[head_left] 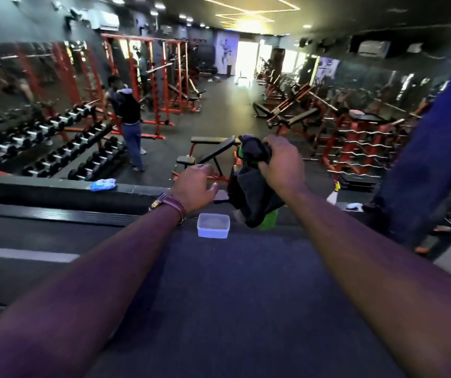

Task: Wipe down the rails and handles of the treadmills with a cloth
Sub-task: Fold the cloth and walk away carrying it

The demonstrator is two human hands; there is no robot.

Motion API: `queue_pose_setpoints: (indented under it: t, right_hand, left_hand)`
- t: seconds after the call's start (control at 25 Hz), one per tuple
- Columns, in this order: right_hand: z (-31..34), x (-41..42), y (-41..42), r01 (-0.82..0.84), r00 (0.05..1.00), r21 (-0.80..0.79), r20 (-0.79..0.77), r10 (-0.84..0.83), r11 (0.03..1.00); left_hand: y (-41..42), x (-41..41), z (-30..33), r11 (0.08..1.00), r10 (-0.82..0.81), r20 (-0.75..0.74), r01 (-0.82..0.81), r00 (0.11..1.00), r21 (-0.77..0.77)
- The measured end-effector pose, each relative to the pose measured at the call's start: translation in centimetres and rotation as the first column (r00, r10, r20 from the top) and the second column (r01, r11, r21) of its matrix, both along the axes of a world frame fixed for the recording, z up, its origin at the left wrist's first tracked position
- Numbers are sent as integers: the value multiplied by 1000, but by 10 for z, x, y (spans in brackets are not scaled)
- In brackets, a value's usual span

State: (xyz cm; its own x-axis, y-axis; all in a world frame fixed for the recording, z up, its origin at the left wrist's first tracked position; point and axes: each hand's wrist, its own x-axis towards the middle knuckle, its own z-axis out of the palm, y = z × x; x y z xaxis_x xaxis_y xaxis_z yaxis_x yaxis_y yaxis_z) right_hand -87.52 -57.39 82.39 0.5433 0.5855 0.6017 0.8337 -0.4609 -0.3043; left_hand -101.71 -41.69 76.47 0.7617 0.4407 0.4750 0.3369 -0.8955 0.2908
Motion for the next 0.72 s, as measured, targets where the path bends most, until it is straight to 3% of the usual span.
queue_pose_setpoints:
  t: [0.24, 0.72]
  right_hand:
    - [-56, 142, 150, -142, 986, 53, -82, 146, 989]
    - [-214, 409, 433, -119, 907, -9, -407, 105, 993]
  left_hand:
    - [115, 130, -60, 998, 50, -42, -52, 998, -41]
    - [367, 388, -176, 958, 65, -287, -141, 956, -250]
